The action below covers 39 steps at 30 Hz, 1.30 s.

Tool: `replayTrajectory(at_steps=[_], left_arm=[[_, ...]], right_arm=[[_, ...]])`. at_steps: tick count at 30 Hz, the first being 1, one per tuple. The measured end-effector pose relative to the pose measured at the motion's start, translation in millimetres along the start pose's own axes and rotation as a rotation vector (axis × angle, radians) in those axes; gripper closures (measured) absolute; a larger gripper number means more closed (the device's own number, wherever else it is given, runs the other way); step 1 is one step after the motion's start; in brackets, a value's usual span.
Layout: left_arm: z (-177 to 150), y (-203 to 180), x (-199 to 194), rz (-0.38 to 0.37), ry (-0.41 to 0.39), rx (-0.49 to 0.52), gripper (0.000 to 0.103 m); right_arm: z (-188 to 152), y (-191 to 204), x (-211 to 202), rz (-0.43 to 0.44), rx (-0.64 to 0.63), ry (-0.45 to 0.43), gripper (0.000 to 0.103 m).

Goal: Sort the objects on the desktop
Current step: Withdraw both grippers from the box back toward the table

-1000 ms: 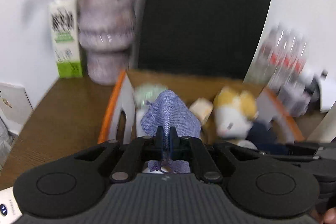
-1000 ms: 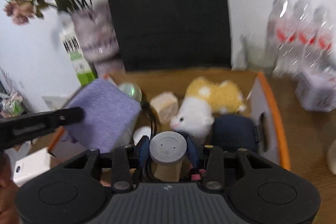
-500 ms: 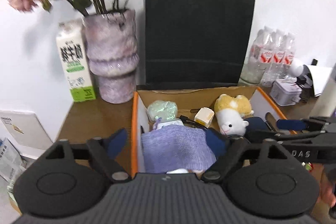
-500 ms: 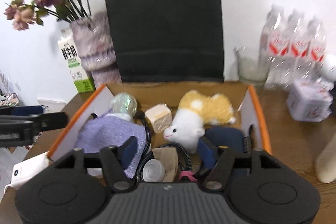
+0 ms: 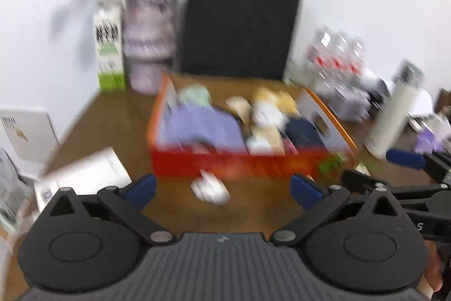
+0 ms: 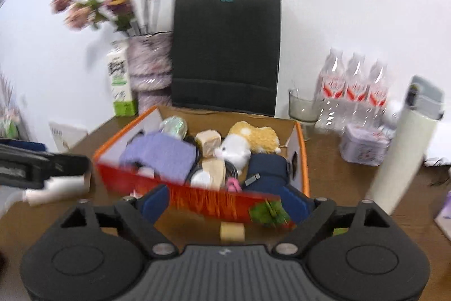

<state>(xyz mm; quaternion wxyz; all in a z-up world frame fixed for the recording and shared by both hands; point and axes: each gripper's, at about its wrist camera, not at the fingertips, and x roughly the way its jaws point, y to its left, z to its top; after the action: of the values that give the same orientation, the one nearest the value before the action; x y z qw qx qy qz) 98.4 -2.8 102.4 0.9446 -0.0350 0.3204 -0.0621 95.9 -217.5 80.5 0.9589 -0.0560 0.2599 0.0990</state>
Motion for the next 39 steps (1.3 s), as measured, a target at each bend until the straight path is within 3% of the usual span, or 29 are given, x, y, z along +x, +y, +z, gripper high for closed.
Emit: replayTrajectory(at_steps=[4, 6, 10, 14, 19, 23, 33, 39], left_arm=[[-69.8, -20.4, -26.8, -0.002, -0.083, 0.043, 0.0], [-100.7, -26.2, -38.0, 0.029, -0.091, 0.105, 0.0], [-142.6, -29.3, -53.2, 0.014, -0.073, 0.16, 0.0], [-168.7, -23.6, -58.0, 0.009, -0.061, 0.126, 0.0], [-170.5, -6.9, -65.4, 0.009, -0.076, 0.039, 0.0], [-168.2, -0.9, -59.4, 0.003, -0.042, -0.031, 0.0], [-169.8, -13.7, -63.9, 0.031, -0.087, 0.044, 0.0], [-128.6, -27.3, -37.4, 0.011, -0.1, 0.122, 0.0]], right_arm=[[-56.9, 3.8, -41.3, -0.048, -0.024, -0.021, 0.016], [-86.9, 0.8, -58.2, -0.064, 0.007, 0.01, 0.016], [-127.0, -4.6, -87.8, -0.02, 0.119, 0.025, 0.016], [-148.7, -3.2, -108.2, 0.062, 0.217, -0.01, 0.016], [-165.0, -4.5, -112.9, 0.07, 0.279, -0.037, 0.015], [-168.5, -6.4, -115.6, 0.067, 0.304, -0.074, 0.015], [-162.8, 0.2, -110.4, 0.051, 0.25, -0.059, 0.014], [-122.8, -16.7, -79.6, 0.003, 0.211, -0.06, 0.014]])
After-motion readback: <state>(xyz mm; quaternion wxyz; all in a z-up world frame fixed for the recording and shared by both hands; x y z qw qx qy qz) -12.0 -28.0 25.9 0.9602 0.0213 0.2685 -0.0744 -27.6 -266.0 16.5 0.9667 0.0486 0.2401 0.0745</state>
